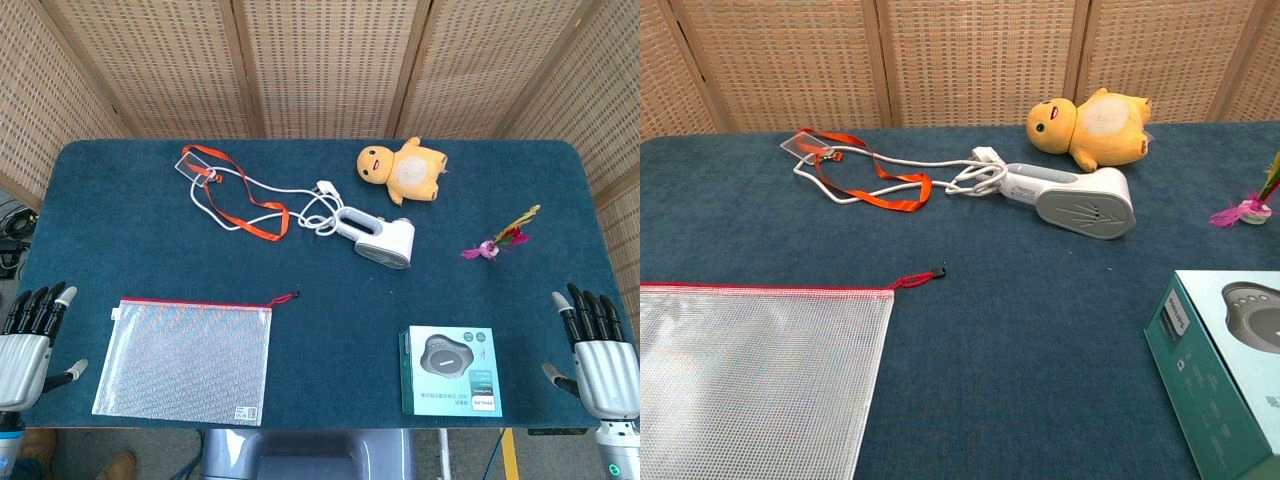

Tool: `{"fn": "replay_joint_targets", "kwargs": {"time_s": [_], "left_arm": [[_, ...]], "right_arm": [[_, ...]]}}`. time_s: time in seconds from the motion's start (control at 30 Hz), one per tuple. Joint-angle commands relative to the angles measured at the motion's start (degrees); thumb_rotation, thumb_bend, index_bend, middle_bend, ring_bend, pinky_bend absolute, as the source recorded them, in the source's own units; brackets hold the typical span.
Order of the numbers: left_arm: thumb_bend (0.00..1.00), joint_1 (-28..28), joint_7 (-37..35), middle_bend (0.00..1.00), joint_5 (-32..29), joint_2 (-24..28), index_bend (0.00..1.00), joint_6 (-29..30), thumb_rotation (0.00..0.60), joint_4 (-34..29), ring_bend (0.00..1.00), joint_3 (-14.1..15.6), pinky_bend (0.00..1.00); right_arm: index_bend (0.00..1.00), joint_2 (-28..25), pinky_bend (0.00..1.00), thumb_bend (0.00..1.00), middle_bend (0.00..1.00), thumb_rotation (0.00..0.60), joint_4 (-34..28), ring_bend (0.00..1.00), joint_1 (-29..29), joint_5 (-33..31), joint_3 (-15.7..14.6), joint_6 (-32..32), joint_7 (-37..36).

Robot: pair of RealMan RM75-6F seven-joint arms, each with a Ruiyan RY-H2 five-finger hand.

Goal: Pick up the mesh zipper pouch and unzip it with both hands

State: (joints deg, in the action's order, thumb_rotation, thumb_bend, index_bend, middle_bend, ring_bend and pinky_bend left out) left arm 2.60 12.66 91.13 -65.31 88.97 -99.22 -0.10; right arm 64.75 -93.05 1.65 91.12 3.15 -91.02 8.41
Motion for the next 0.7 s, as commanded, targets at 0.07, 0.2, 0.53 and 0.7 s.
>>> {"fn": "replay_joint_targets", "kwargs": {"time_s": [0.07, 0.2, 0.53, 0.7], "left_arm": [[0.00, 0.0, -0.1, 0.00, 0.2, 0.0, 0.00, 0.0, 0.600, 0.0, 0.00, 0.1, 0.00], [0.00, 1.1, 0.9, 0.00, 0.0, -0.5, 0.00, -1.6, 0.600, -0.4, 0.00, -0.3, 0.00], [0.00, 16.1, 17.2, 0.89, -10.9, -6.7, 0.02, -19.3, 0.600, -8.7, 0.71, -9.8, 0.71], [0.04, 23.2, 24.6, 1.00, -20.7, -11.9, 0.16, -25.6, 0.600, -10.0, 0.88, -13.9, 0.92]], "right_arm": [[0.00, 0.0, 0.00, 0.00, 0.00, 0.600, 0.0, 0.00, 0.0, 0.0, 0.0, 0.0, 0.0], [0.00, -0.1, 0.00, 0.00, 0.00, 0.600, -0.3, 0.00, 0.1, -0.2, 0.2, 0.1, -0.1], [0.00, 0.3, 0.00, 0.00, 0.00, 0.600, 0.1, 0.00, 0.7, -2.4, 1.3, 1.3, 0.7], [0.00, 0.5, 0.00, 0.00, 0.00, 0.600, 0.2, 0.00, 1.1, -3.3, 1.6, 2.1, 1.1]]}}
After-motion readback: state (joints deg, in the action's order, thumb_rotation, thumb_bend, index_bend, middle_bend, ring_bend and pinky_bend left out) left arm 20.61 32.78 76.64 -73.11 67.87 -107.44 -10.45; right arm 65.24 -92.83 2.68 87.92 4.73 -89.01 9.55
